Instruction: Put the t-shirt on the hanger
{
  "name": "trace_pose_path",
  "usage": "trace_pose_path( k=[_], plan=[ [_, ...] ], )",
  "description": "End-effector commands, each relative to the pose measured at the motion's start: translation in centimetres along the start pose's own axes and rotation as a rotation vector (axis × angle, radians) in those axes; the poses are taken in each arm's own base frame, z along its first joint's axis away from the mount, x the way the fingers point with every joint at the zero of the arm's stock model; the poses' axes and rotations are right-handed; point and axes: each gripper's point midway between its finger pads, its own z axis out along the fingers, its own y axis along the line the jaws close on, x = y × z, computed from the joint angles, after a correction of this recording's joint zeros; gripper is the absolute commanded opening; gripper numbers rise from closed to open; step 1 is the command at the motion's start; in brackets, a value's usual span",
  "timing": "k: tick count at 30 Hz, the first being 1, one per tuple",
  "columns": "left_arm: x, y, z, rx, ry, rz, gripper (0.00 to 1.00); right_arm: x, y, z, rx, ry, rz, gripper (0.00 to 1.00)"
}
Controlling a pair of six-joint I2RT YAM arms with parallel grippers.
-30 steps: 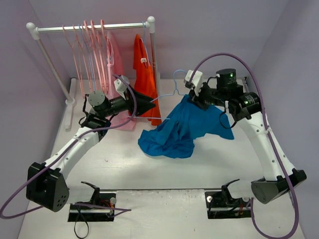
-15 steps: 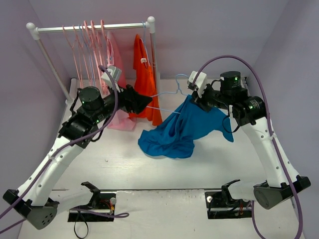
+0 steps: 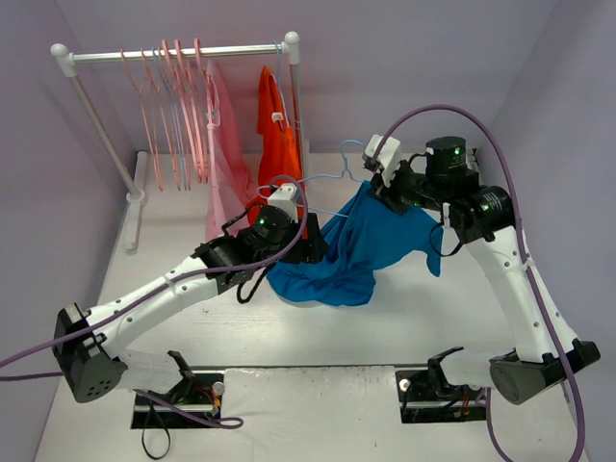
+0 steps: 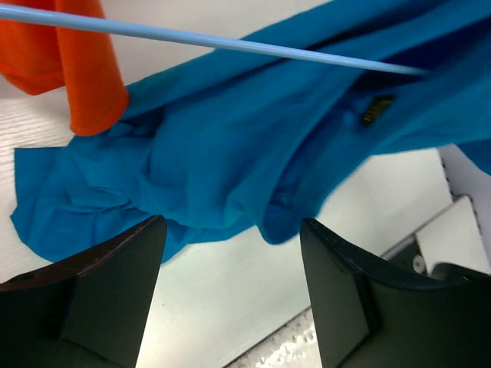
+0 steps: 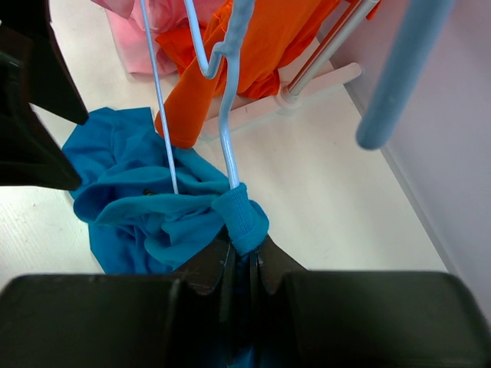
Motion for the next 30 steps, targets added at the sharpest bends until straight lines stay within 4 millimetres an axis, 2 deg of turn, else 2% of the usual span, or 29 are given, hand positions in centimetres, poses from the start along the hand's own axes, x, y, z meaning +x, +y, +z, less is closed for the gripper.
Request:
trace_pose_path(
  k=[1,8,13,16,18,22,26,30],
  plan=[
    [-3.4,-1.3,0.0,-0.008,-0.133,-0.041,0.64,-3.4,-1.3,-0.8,0.049,-0.109,-0.042,0.0],
    [-1.9,-1.7,2.8,-0.007,-0.097,-0.028,0.53,-3.3,-1.0,-1.0,0.044,-0.114,-0.04,0.0],
    [-0.6,-2.9,4.2,0.005,-0.07,-0.01,0.52,-3.1,-0.7,-1.2,0.043,-0.115,-0.037,0.0],
    [0.2,-2.4,5.0,-0.023,-0.058,-0.011,0.51,-3.3,-0.5,-1.2,0.035,-0.123,-0.034,0.0],
    [0.4,-1.9,5.4,-0.047,-0.061,-0.018,0.46,-3.3,-0.3,-1.2,0.023,-0.128,-0.03,0.0],
    [-0.3,-1.1,5.0,-0.091,-0.094,-0.006,0.29,-3.3,-0.3,-1.6,0.037,-0.128,-0.029,0.0],
    [-1.4,0.8,2.7,-0.171,-0.116,0.048,0.0,-2.9,-0.1,-2.1,0.052,-0.124,-0.023,0.0],
    [-3.0,3.3,0.9,-0.227,-0.144,0.074,0.0,-3.0,0.2,-2.4,0.05,-0.133,-0.017,0.0]
  ],
)
